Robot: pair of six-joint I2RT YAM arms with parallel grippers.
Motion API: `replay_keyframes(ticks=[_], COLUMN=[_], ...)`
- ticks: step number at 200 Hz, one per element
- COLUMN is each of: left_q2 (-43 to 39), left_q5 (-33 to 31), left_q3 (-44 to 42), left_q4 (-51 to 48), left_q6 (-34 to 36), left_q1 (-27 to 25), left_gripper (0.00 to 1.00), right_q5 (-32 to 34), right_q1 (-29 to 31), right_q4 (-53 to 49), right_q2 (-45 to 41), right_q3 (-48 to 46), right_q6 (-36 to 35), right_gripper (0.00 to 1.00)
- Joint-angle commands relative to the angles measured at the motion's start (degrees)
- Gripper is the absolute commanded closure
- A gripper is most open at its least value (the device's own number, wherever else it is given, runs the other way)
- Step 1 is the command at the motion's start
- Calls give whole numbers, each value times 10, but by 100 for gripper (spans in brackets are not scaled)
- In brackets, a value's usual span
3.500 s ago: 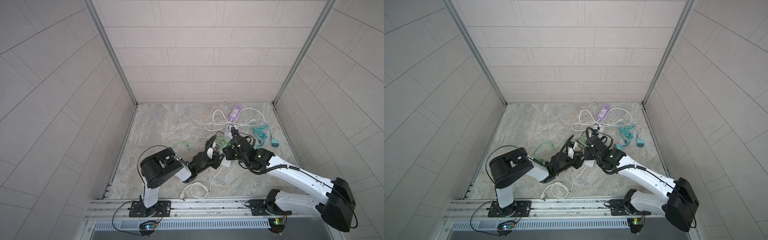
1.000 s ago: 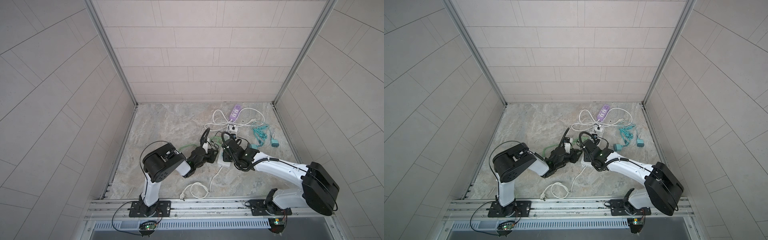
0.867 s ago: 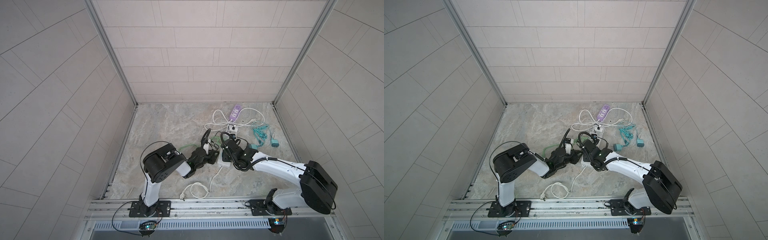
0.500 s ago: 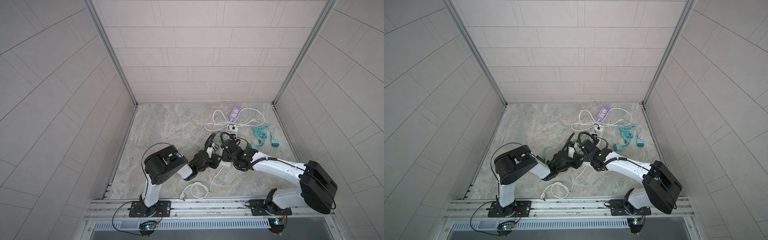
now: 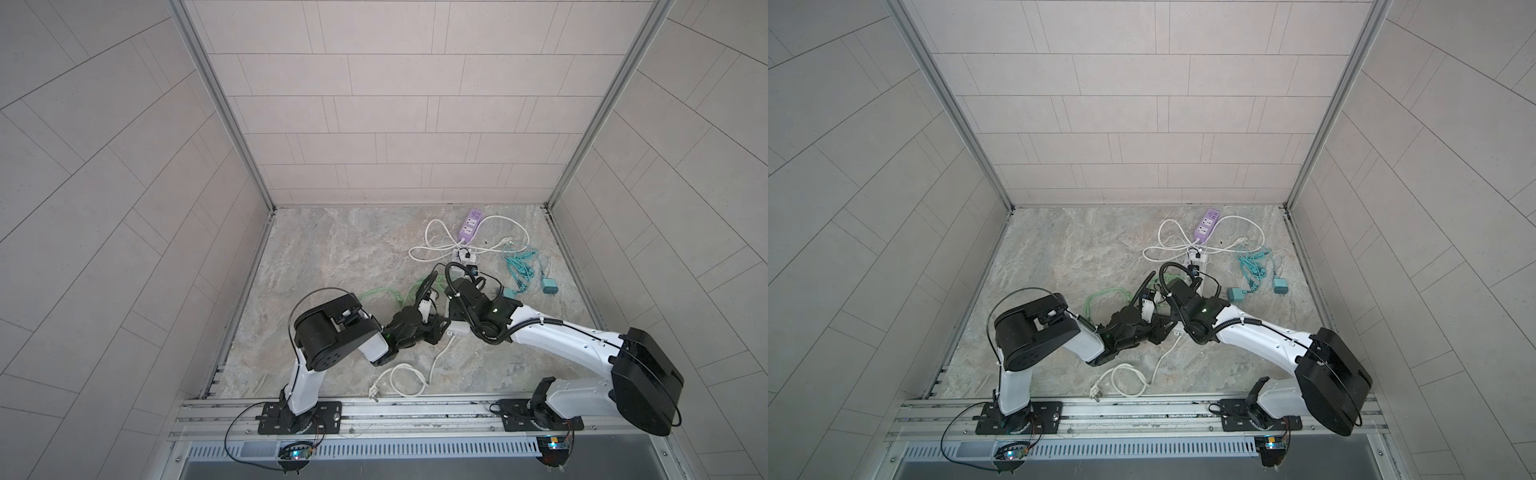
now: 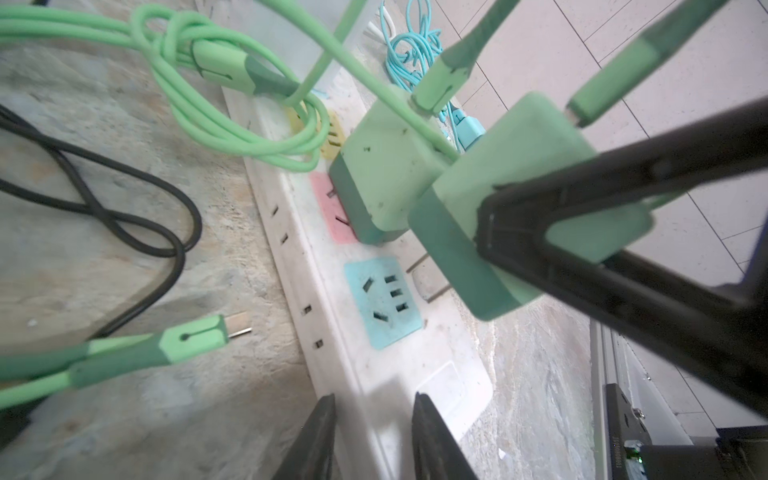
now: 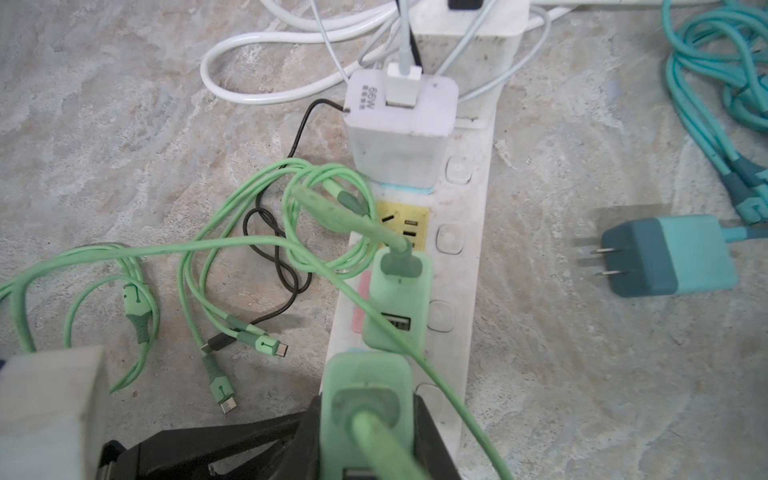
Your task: Insert the plug
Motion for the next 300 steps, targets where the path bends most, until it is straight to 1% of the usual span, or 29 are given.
replay_keyframes(ticks=[1,28,57,97,107,156,202,261,300], left_q2=[5,-5,-35,-72,-78,-103,-132,-144,-152], left_q5=[24,14,-3,-26,-28,-50,-75,-83,-87], left_q3=[8,1,-12,-23,-25,-38,-56,-64,-70], left_q4=[-3,-6,-27,-55,-61,-69,-71,-69,-69], left_q6=[3,11,25,36,39,42,48,47,49], left_q1=[-16,-19,-17,-18,-17,-16,-14,-13,-12], left_gripper=[66,66,65,53,52,51,51,51,52], right_q5=[37,38,39,36,37,27,29,27,13], right_q1=[-5,-6,-7,-8,-8,-8,-8,-9,-9], right_q4=[3,4,4,8,11,13,16,28,25], right_q2=[-11,-14,-13,-7,-3,22,28,29,40], right_q3=[-9,-16,-23,-27,-27,-19,-26,-31,-25], right_q6=[4,8,13,21,21,31,41,58,61], right_gripper=[100,100,100,100,100,100,100,100,100])
